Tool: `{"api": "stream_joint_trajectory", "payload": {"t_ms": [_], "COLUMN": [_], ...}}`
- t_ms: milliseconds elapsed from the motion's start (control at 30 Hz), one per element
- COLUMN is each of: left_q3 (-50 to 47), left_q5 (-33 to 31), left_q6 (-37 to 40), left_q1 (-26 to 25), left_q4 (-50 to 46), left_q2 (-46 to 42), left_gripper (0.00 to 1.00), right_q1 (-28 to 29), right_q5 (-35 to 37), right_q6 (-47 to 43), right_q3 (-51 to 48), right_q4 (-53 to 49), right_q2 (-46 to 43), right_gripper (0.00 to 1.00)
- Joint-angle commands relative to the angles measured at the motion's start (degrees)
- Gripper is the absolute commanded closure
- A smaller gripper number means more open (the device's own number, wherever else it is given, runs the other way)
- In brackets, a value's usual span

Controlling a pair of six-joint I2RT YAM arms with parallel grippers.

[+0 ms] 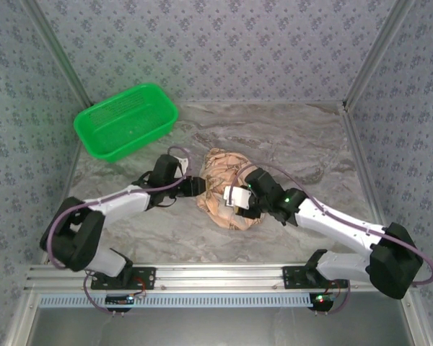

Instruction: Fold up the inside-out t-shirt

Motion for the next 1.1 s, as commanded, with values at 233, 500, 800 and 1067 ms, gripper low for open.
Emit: {"api": "stream_joint_trajectory", "payload": {"t_ms": [233,500,800,1067], "left_q3": [2.0,5.4,7.7,15.5], "left_q5": [0.2,-5.8,-15.8,-14.8], "left_q6": [3.1,9.3,10.8,1.9], "left_q1": [-6.2,-8.1,-8.0,-6.7], "left_q4": [-3.2,-6.7,-10.5,-13.6], "left_q2": [-2.8,-0.5,2.3,12.8], "left_gripper": [0.51,0.47,0.44,0.46], "right_q1": [-1.0,-3.7,-3.4,-5.0], "right_q5": [-0.2,-4.7,-4.3,-10.0], "right_q6": [0.2,2.5,7.7,8.4], "right_q3": [2.8,0.7,0.0,2.3], "right_q4": [1.2,6.1,10.3,8.8], "right_q2": [5.6,-3.4,-1.8,7.9], "right_gripper": [1.00,1.00,0.72,0.64]}}
